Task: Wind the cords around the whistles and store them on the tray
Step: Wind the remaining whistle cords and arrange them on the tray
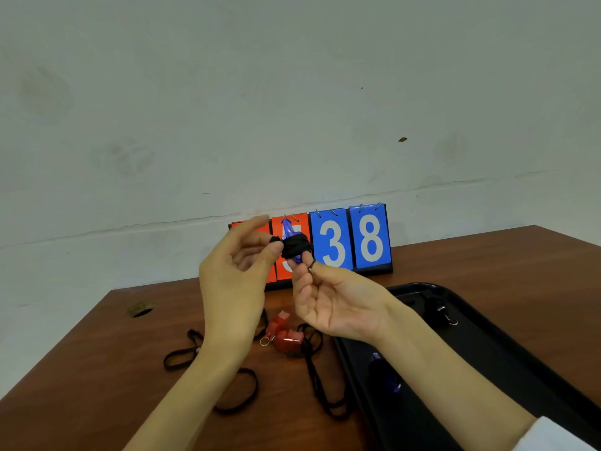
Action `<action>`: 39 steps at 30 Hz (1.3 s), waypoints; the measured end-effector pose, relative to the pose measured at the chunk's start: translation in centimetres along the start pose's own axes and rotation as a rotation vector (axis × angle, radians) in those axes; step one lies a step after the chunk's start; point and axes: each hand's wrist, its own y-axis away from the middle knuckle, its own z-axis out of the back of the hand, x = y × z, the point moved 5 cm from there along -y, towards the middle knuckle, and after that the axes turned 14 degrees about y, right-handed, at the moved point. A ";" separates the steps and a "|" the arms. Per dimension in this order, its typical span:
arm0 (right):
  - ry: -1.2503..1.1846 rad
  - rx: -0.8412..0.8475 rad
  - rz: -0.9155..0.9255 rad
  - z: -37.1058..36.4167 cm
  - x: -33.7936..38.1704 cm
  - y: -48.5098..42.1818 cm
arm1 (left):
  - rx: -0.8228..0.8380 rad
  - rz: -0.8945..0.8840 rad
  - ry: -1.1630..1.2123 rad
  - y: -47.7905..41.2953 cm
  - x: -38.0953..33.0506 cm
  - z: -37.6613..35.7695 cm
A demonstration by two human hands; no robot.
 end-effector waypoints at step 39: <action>0.120 -0.300 0.052 0.1 0.0 0.6 | -0.007 -0.041 -0.051 0.5 1.5 0.5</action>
